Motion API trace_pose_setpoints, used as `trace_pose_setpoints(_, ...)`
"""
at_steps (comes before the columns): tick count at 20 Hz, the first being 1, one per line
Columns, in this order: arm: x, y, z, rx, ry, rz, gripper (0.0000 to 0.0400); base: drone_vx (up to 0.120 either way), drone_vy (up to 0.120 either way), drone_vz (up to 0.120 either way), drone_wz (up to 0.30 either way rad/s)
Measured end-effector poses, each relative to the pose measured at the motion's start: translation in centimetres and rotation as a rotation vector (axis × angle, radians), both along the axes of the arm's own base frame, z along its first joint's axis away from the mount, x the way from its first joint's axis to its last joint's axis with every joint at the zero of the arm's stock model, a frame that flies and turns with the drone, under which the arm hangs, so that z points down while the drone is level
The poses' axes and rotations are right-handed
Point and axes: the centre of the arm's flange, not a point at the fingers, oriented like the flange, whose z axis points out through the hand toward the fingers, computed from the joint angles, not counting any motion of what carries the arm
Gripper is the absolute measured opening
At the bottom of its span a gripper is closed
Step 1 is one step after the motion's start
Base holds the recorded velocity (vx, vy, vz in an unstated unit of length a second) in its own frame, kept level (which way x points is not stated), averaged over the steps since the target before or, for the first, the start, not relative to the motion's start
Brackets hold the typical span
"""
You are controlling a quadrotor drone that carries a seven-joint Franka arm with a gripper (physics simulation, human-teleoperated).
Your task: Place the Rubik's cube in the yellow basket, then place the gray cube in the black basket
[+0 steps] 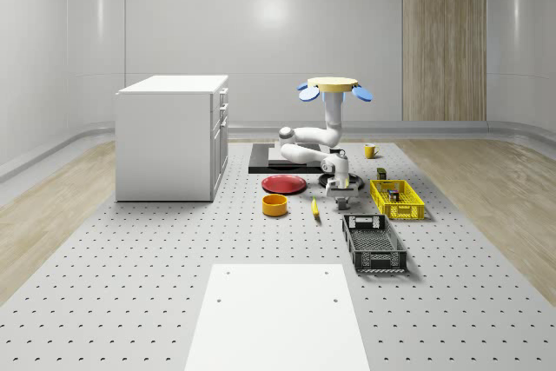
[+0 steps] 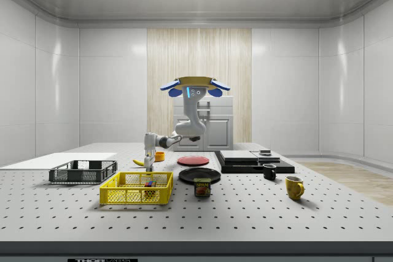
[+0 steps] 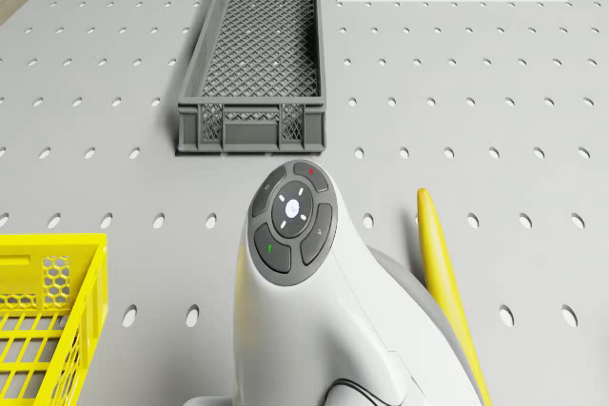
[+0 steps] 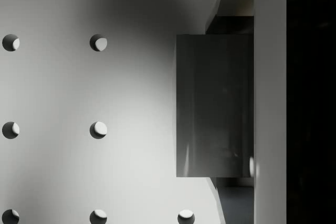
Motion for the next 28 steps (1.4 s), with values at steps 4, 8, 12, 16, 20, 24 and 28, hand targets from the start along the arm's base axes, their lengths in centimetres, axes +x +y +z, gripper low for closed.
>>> trace_pose_setpoints(4, 0.0, 0.0, 0.0, 0.000, 0.000, 0.000, 0.0254, 0.000, 0.000, 0.000, 0.000)
trace_pose_setpoints(8, 0.0, 0.0, 0.0, 0.000, 0.000, 0.000, 0.0252, 0.000, 0.000, 0.000, 0.000)
trace_pose_setpoints(12, 0.0, 0.0, 0.0, 0.000, 0.000, 0.000, 0.0251, 0.000, 0.000, 0.000, 0.000)
trace_pose_setpoints(16, 0.0, 0.0, -0.6, 0.000, 0.000, 0.000, 0.0251, 0.000, 0.000, 0.020, 0.000)
trace_pose_setpoints(20, 0.0, 0.0, -1.7, 0.000, 0.000, 0.000, 0.0250, 0.000, 0.000, 0.120, 0.000)
trace_pose_setpoints(24, 0.0, 0.0, -2.4, 0.000, 0.000, 0.000, 0.0250, 0.000, 0.000, 0.120, 0.000)
trace_pose_setpoints(28, 0.0, 0.0, -2.6, 0.000, 0.000, 0.000, 0.0250, 0.040, 0.000, 0.100, 0.000)
